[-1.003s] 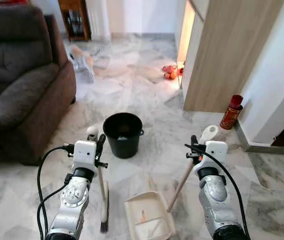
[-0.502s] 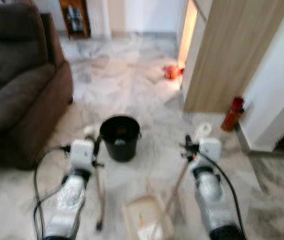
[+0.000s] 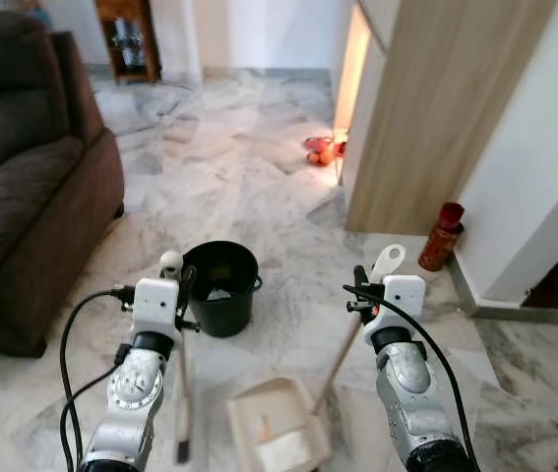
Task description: Sweep floor
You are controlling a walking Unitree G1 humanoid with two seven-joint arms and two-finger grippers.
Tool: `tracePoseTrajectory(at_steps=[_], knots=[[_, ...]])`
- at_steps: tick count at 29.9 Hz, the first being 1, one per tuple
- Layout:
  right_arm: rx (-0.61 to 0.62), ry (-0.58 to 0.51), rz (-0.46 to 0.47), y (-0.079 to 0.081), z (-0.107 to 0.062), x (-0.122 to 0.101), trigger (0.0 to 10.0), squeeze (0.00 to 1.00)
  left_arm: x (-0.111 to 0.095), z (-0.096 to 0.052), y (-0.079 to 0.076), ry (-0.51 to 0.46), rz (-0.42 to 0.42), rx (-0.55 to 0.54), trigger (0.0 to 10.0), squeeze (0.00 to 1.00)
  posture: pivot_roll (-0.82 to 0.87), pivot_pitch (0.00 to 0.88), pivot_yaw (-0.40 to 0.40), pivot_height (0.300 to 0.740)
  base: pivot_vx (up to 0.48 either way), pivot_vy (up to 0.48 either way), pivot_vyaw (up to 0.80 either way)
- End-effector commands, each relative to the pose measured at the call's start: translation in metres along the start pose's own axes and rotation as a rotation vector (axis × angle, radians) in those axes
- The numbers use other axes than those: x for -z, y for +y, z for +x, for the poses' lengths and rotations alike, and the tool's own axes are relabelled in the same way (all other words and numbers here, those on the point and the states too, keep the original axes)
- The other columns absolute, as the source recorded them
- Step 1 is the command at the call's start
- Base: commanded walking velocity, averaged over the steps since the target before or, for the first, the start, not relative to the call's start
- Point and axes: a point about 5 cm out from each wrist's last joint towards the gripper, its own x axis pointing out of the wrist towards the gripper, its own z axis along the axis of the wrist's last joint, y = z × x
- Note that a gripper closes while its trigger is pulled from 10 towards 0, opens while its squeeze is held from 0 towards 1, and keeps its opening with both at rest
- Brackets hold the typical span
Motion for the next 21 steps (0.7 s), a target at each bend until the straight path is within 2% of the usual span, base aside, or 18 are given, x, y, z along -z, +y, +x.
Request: tracePoseTrajectory(at_steps=[1, 5, 13, 19, 21], knots=[[-0.005, -0.029, -0.017, -0.0025, 0.0024, -0.0074, 10.0, 0.00, -0.0101, 0.0042, -0.0047, -0.050, -0.010, 0.007, 10.0, 0.00, 0.09, 0.000, 0.030, 0.740, 0.289, 0.000, 0.00], [-0.012, -0.032, -0.024, -0.0011, 0.0026, -0.0078, 10.0, 0.00, -0.0099, 0.0044, -0.0046, -0.049, -0.010, 0.008, 10.0, 0.00, 0.09, 0.000, 0.030, 0.740, 0.286, 0.000, 0.00], [-0.026, -0.033, -0.026, 0.0022, 0.0038, -0.0087, 10.0, 0.00, -0.0109, 0.0057, -0.0050, -0.054, -0.009, 0.012, 10.0, 0.00, 0.09, 0.000, 0.031, 0.740, 0.287, 0.000, 0.53], [-0.029, -0.032, -0.024, 0.0024, 0.0038, -0.0086, 10.0, 0.00, -0.0108, 0.0061, -0.0056, -0.053, -0.009, 0.013, 10.0, 0.00, 0.09, 0.000, 0.031, 0.740, 0.285, 0.000, 0.00], [-0.026, -0.031, -0.025, 0.0020, 0.0040, -0.0088, 10.0, 0.00, -0.0108, 0.0061, -0.0057, -0.052, -0.011, 0.012, 10.0, 0.00, 0.09, 0.000, 0.030, 0.740, 0.000, 0.000, 0.00]])
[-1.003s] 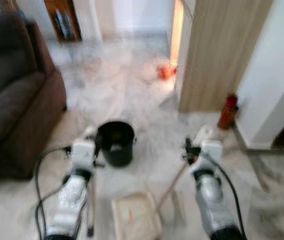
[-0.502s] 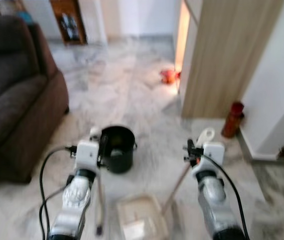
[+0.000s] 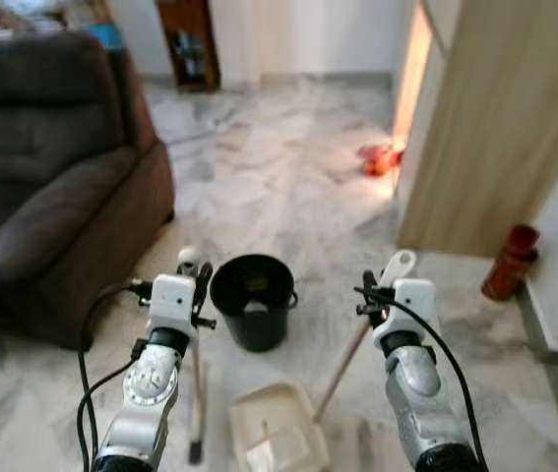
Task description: Sweep floor
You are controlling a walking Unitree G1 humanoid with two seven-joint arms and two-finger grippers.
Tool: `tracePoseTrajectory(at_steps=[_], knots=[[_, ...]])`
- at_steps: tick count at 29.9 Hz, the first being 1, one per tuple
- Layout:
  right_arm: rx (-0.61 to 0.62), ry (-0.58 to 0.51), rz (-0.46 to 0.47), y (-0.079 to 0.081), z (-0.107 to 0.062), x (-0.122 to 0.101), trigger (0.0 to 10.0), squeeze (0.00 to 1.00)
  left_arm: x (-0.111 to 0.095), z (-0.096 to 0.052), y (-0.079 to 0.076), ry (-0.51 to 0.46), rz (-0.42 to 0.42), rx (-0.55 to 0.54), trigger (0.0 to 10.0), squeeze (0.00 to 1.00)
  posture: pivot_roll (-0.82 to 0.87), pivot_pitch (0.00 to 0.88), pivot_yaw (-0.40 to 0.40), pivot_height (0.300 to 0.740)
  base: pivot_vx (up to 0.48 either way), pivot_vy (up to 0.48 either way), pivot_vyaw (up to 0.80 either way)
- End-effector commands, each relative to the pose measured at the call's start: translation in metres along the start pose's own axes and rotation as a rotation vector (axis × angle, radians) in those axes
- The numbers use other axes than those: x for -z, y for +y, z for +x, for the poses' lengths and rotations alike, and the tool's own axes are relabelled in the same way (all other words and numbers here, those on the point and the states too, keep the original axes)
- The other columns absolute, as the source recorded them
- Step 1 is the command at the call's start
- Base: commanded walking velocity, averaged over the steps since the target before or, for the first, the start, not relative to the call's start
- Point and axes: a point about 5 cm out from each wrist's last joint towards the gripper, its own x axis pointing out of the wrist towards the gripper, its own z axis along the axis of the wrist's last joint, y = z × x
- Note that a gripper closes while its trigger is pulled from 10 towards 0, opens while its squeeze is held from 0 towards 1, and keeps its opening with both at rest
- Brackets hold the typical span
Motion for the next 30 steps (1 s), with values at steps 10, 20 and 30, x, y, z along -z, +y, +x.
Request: tracePoseTrajectory(at_steps=[10, 20, 30], knots=[[-0.002, -0.042, -0.002, 0.006, 0.007, -0.013, 10.0, 0.00, -0.005, 0.000, 0.009, -0.029, 0.036, -0.022, 10.0, 0.00, 0.10, 0.000, 0.028, 0.740, 0.000, 0.000, 0.00], [0.005, -0.053, -0.003, 0.007, 0.009, -0.018, 10.0, 0.00, -0.004, 0.000, 0.008, -0.027, 0.046, -0.010, 10.0, 0.00, 0.09, 0.000, 0.031, 0.740, 0.000, 0.000, 0.00], [-0.003, -0.058, 0.002, 0.009, 0.011, -0.022, 10.0, 0.00, -0.004, -0.001, 0.007, -0.024, 0.054, -0.009, 10.0, 0.00, 0.10, 0.000, 0.027, 0.740, 0.000, 0.000, 0.00]])
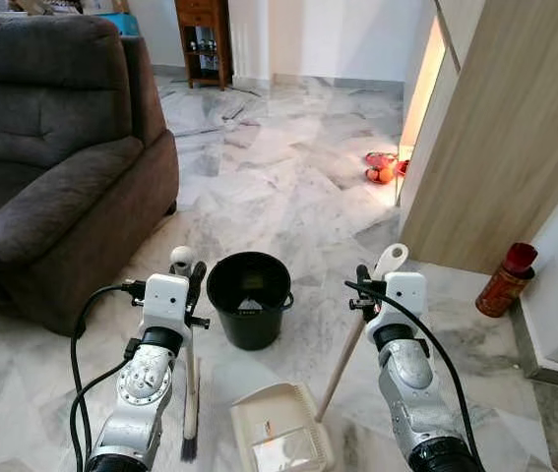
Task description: Sweep floor
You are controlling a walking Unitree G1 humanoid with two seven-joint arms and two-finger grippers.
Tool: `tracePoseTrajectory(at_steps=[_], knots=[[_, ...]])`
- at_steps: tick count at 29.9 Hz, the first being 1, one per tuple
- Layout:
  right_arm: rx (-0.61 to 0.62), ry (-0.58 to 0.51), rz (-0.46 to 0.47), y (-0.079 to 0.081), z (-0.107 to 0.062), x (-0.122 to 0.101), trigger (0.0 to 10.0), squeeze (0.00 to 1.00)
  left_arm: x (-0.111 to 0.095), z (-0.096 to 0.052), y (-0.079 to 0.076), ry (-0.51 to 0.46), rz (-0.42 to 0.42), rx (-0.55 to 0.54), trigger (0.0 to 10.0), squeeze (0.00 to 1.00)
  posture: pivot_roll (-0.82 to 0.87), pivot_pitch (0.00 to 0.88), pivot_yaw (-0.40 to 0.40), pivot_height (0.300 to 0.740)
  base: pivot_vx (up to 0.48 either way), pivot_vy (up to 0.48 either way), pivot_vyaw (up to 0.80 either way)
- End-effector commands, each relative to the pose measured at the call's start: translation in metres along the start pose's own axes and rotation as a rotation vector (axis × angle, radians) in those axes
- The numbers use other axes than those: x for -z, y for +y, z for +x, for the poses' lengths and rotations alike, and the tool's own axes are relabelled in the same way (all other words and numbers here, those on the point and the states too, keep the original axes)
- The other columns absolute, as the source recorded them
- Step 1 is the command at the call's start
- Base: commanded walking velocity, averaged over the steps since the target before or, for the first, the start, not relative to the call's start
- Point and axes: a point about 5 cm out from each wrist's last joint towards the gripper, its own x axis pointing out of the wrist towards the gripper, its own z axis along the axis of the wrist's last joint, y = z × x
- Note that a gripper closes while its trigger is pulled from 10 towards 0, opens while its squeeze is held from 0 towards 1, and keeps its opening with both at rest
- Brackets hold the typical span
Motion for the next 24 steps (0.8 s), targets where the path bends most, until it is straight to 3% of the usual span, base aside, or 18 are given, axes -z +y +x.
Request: tracePoseTrajectory(at_steps=[1, 5, 24], knots=[[-0.014, -0.068, 0.012, 0.0048, 0.0072, -0.0176, 10.0, 0.00, -0.0065, 0.0015, 0.0006, -0.036, 0.031, 0.001, 10.0, 0.00, 0.10, 0.000, 0.027, 0.740, 0.000, 0.000, 0.00], [-0.020, -0.062, 0.009, 0.0055, 0.0062, -0.0161, 10.0, 0.00, -0.0063, 0.0012, 0.0008, -0.034, 0.038, -0.002, 10.0, 0.00, 0.10, 0.000, 0.026, 0.740, 0.063, 0.000, 0.00], [-0.029, -0.052, 0.013, 0.0067, 0.0061, -0.0149, 10.0, 0.00, -0.0055, 0.0013, 0.0010, -0.030, 0.038, -0.001, 10.0, 0.00, 0.10, 0.000, 0.027, 0.740, 0.312, 0.000, 0.00]])
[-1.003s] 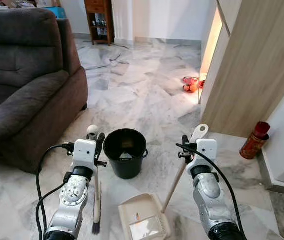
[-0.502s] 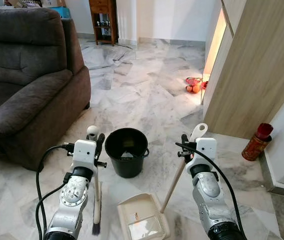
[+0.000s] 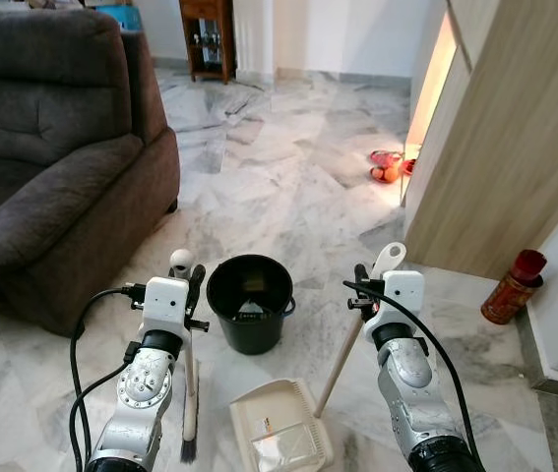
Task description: Sweep floor
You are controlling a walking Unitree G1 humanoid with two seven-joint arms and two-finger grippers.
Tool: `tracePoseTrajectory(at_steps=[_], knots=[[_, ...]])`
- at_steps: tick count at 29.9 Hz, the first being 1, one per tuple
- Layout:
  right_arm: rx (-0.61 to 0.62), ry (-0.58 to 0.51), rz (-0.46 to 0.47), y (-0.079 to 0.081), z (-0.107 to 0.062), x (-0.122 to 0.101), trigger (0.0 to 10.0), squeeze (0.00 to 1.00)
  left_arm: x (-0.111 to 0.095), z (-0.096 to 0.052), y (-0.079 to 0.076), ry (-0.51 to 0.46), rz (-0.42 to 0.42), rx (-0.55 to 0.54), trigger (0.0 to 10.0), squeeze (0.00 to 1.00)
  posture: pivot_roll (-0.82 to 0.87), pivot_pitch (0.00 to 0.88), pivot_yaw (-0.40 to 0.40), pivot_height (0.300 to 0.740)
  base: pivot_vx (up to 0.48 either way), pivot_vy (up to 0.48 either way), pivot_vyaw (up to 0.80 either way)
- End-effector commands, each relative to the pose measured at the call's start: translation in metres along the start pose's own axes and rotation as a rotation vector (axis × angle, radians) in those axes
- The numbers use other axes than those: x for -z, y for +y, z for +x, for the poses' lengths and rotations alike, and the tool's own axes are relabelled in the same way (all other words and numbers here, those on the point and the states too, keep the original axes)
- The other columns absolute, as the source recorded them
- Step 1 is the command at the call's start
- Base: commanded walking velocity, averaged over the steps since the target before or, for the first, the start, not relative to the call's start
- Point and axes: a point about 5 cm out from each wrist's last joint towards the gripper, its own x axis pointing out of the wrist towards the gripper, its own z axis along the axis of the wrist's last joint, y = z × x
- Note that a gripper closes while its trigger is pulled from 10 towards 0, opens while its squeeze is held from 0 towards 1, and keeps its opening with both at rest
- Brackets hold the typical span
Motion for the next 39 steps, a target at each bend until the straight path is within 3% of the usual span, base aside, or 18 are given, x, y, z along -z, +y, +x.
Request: tracePoseTrajectory(at_steps=[1, 18, 36, 39], knots=[[-0.010, -0.053, 0.012, 0.0037, 0.0055, -0.0139, 10.0, 0.00, -0.0080, 0.0037, 0.0011, -0.040, 0.035, 0.008, 10.0, 0.00, 0.10, 0.000, 0.027, 0.740, 0.330, 0.000, 0.00], [-0.013, -0.047, 0.016, 0.0044, 0.0052, -0.0125, 10.0, 0.00, -0.0090, 0.0043, -0.0001, -0.043, 0.036, 0.013, 10.0, 0.00, 0.10, 0.000, 0.029, 0.740, 0.327, 0.000, 0.00], [-0.019, 0.002, 0.011, 0.0044, 0.0067, -0.0104, 10.0, 0.00, -0.0082, 0.0034, -0.0013, -0.044, 0.032, 0.021, 10.0, 0.00, 0.10, 0.000, 0.030, 0.740, 0.000, 0.000, 0.00], [-0.054, -0.011, -0.030, 0.0062, 0.0064, -0.0146, 10.0, 0.00, -0.0081, 0.0034, -0.0017, -0.043, 0.030, 0.024, 10.0, 0.00, 0.09, 0.000, 0.032, 0.740, 0.000, 0.000, 0.00]])
